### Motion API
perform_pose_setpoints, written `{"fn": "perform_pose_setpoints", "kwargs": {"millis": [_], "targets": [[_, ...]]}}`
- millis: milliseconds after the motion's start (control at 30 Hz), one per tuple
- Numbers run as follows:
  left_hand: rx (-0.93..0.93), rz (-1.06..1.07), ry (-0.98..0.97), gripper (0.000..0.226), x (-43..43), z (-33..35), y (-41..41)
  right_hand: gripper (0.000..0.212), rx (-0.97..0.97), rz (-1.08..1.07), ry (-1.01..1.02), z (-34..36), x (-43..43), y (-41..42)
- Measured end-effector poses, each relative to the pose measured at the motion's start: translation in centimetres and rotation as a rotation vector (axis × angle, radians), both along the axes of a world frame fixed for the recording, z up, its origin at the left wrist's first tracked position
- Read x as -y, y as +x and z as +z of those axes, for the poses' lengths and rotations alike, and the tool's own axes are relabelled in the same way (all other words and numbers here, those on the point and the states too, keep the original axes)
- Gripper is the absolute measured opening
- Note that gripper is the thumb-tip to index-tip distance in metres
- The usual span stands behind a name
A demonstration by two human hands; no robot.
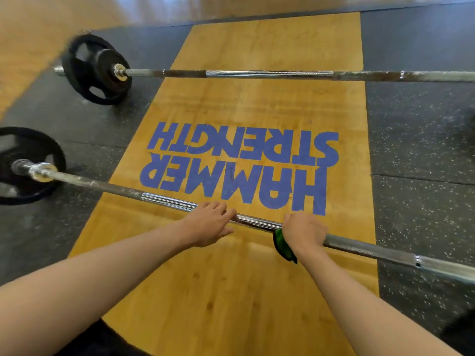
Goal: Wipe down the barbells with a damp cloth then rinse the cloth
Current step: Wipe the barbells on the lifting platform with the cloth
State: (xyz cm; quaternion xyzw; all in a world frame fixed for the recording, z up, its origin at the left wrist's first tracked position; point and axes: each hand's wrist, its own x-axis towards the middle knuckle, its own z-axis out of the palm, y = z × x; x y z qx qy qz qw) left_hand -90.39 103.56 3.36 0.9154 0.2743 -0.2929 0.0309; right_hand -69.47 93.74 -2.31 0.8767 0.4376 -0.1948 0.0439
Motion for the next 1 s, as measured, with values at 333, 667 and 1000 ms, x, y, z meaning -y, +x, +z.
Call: {"fn": "perform_pose_setpoints", "kwargs": {"millis": [333, 667, 1000], "targets": [[0.072, -0.044, 0.029, 0.063, -1.7, -1.8, -3.3, 0.041, 0.034, -0.01, 0.512, -3.7, 0.3, -4.6], [0.13, -0.173, 0.021, 0.069, -7.4, -4.1, -11.5, 0.032, 0.263, -0.144, 0.738, -5.4, 0.1, -6.9], [0.281, -0.226, -0.142, 0.069, -10.7, -4.4, -12.4, 0.049, 0.209, -0.116, 0.466, -3.0, -1.9, -7.2]]}}
